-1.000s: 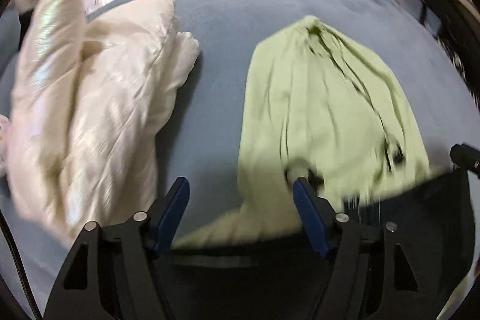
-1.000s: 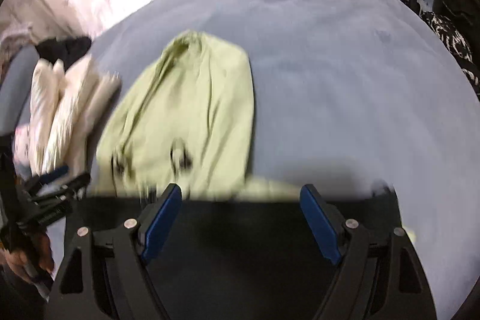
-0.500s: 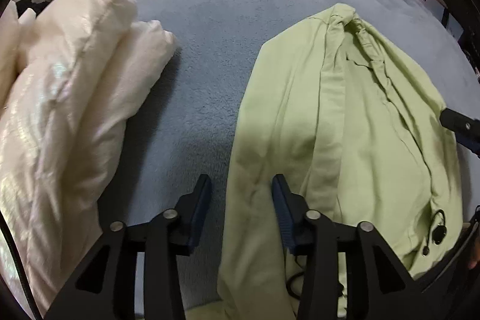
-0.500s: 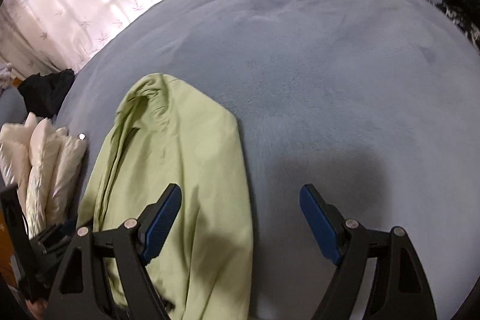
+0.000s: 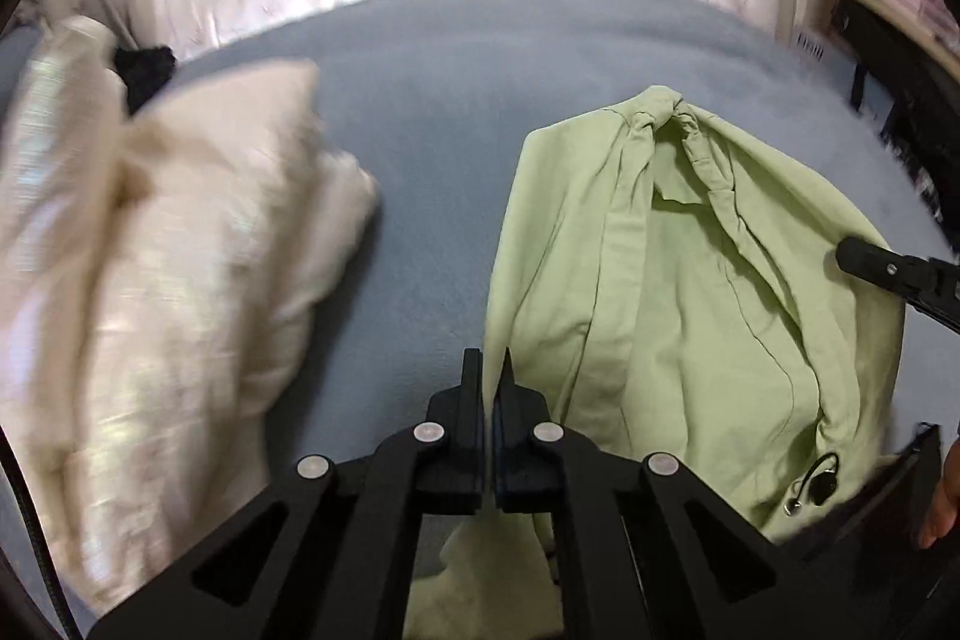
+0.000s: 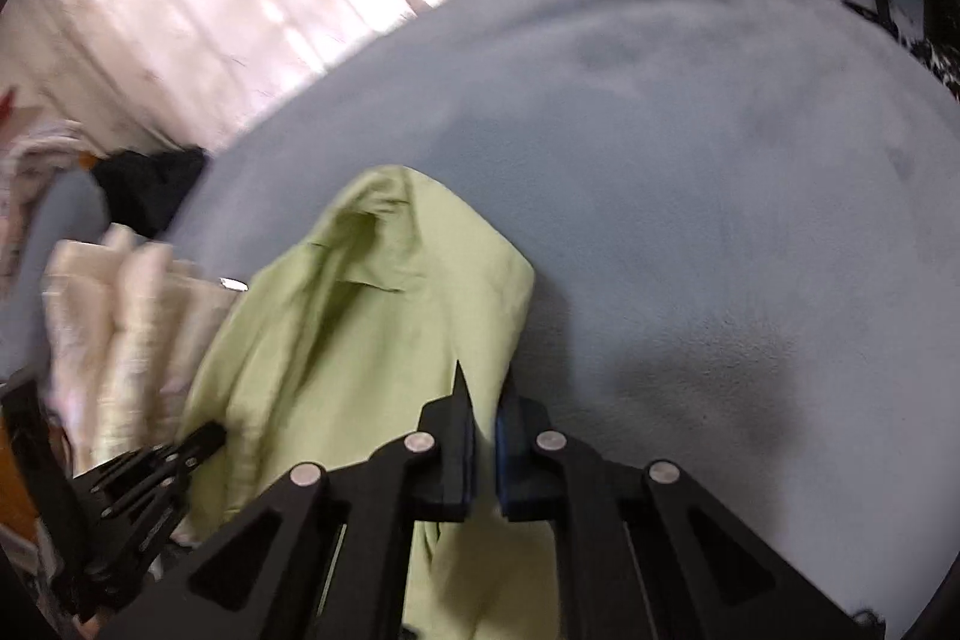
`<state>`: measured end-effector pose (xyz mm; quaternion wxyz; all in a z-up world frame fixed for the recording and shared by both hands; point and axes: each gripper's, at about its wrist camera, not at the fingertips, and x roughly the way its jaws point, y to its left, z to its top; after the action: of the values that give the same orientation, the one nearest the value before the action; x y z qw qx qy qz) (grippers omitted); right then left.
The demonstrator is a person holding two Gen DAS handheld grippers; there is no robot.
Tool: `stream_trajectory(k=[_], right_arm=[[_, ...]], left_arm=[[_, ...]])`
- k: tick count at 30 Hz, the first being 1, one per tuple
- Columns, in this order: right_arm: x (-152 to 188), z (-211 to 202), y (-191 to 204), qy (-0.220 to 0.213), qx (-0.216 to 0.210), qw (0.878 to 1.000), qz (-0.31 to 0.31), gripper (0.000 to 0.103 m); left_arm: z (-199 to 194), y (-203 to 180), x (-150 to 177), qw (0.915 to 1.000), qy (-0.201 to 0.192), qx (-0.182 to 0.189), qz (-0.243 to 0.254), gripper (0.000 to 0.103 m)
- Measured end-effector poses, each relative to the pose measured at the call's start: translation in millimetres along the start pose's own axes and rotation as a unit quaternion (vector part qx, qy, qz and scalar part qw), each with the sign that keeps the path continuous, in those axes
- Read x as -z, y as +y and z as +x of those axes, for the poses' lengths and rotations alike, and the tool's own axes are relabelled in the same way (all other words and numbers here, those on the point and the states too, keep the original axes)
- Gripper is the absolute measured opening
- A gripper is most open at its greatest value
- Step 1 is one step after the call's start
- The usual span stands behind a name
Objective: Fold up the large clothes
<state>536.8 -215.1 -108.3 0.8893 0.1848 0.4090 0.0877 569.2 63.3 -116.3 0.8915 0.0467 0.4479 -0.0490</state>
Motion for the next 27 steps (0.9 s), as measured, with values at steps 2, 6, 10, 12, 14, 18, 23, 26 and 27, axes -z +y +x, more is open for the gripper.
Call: stream_trajectory(k=[2, 6, 10, 12, 14, 18, 23, 26, 27], right_arm=[[8.8, -33.7, 13.5, -0.034, -0.022, 0.999, -0.034, 0.005], [43.0, -97.1, 30.3, -0.080, -0.062, 0.991, -0.093, 0.005], [101.6, -139.6, 23.6, -0.075, -0.054, 0.986, -0.142, 0.011], [130.8, -142.6, 14.9, -0.038, -0.034, 0.988, -0.147, 0.023], [156.9, -143.5, 2.0, 0.000, -0.021, 0.990, -0.138, 0.029], [199.8, -149.4, -17.9, 0.059, 0.003, 0.992, -0.107, 0.029], [224.3, -177.1, -11.4, 0.067, 0.002, 0.993, -0.100, 0.029], [229.1, -194.4, 2.2, 0.068, -0.005, 0.993, -0.100, 0.029], [229.6, -199.4, 6.1, 0.069, -0.007, 0.993, -0.099, 0.029]], left_arm=[[-25.3, 8.5, 7.7, 0.9998, -0.017, 0.007, -0.001, 0.000], [-80.9, 38.3, 47.6, 0.9962, -0.068, 0.053, -0.016, 0.000], [-105.4, 63.4, 110.4, 0.9955, -0.062, 0.072, 0.007, 0.002], [-103.9, 70.0, 135.0, 0.9968, -0.024, 0.075, 0.013, 0.003], [-103.9, 80.1, 164.4, 0.9980, 0.011, 0.062, 0.007, 0.003], [-119.1, 107.7, 195.4, 0.9975, 0.038, 0.058, -0.016, 0.003], [-157.4, 121.9, 214.7, 0.9963, 0.056, 0.061, -0.026, 0.003], [-188.5, 111.8, 227.4, 0.9958, 0.055, 0.068, -0.028, 0.004], [-199.2, 108.9, 226.6, 0.9959, 0.052, 0.069, -0.026, 0.004]])
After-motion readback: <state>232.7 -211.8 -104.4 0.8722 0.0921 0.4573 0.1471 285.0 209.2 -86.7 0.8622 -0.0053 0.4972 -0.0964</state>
